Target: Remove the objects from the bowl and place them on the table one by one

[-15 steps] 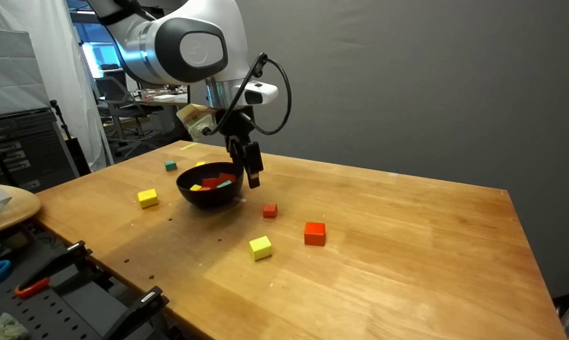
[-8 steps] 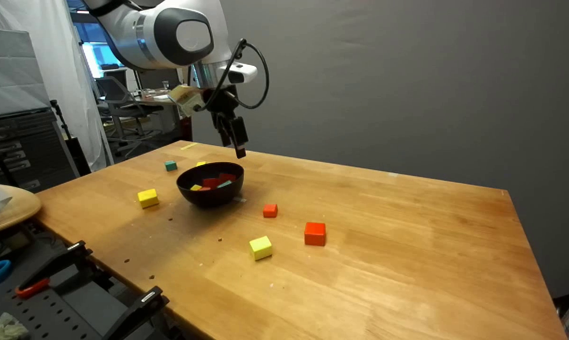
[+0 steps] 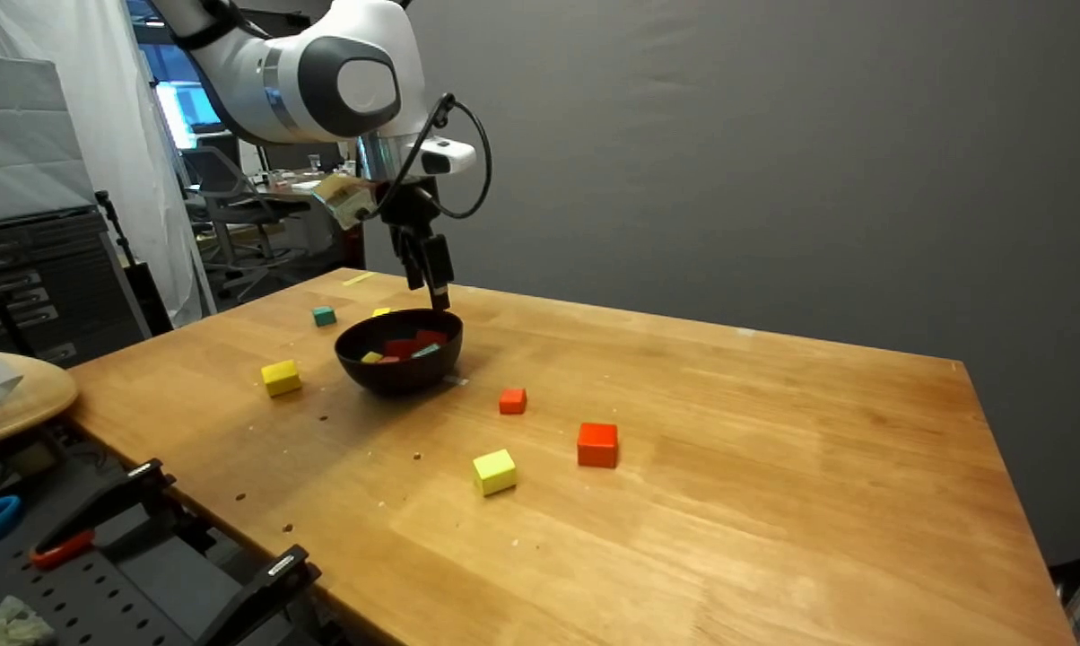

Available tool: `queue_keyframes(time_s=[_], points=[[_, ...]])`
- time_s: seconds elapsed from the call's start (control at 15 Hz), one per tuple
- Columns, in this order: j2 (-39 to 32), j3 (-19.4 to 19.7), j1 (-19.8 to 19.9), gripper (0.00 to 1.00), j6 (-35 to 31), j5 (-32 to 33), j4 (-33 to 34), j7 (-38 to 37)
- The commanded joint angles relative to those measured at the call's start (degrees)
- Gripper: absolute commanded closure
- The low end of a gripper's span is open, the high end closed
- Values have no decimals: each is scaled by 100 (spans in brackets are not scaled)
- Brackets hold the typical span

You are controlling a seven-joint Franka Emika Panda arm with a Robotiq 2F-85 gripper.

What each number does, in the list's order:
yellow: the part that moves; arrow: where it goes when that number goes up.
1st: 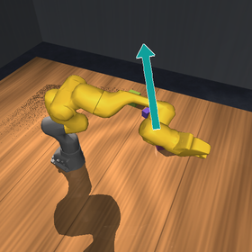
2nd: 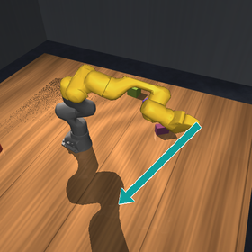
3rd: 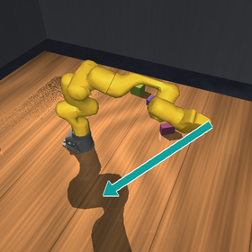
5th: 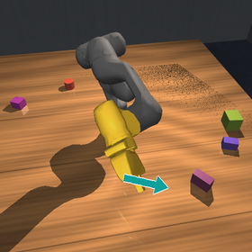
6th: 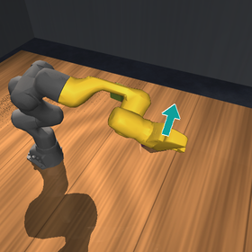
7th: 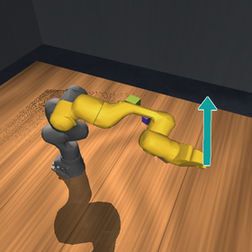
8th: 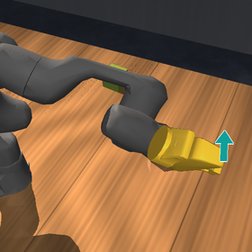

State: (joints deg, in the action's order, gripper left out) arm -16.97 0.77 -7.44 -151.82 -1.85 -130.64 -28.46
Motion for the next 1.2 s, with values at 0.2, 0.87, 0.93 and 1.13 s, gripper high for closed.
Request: queue_keyframes(time_s=[0.2,0.87,0.93,1.13], points=[[-514,-142,-7,0,580,-397,241,96],[-953,-177,-2,0,719,-694,684,82],[-1016,-137,-44,0,663,-681,754,0],[-1240,-154,-50,0,759,-739,999,-8]])
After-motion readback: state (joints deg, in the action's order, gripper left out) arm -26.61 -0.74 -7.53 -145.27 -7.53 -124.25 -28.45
